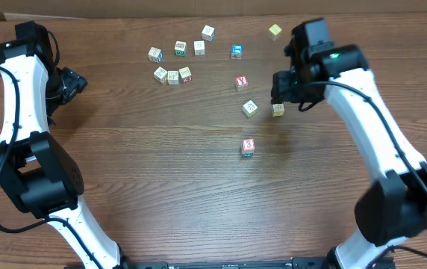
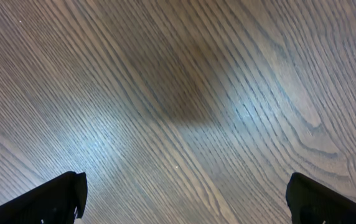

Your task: Form a tower

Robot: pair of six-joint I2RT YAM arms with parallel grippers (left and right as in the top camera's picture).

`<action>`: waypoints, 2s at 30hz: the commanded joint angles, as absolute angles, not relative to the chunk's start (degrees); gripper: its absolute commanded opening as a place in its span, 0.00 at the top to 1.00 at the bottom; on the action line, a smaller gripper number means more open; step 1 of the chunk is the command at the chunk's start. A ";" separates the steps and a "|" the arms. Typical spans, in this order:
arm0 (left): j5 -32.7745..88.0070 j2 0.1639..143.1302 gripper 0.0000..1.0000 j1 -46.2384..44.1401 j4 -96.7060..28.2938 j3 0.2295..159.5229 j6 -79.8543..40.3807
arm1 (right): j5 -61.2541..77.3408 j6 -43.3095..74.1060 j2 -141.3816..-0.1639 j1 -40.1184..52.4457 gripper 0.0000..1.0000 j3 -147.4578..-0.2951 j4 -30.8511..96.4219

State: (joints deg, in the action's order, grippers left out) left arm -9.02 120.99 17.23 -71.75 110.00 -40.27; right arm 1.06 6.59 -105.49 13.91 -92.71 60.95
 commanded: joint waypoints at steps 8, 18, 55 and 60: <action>-9.15 121.16 0.00 16.88 -71.70 110.76 -39.81 | 0.05 2.46 -112.90 13.93 0.42 -83.57 46.09; -9.15 121.16 0.01 16.88 -71.70 110.76 -39.83 | -0.60 2.48 -118.39 13.69 0.43 -83.57 43.11; -9.15 121.16 0.00 16.91 -71.72 110.76 -39.81 | -4.01 2.52 -118.69 13.69 0.71 -83.57 42.81; -9.15 121.16 0.00 16.88 -71.70 110.76 -39.81 | -3.99 2.52 -118.69 13.69 0.78 -83.59 43.11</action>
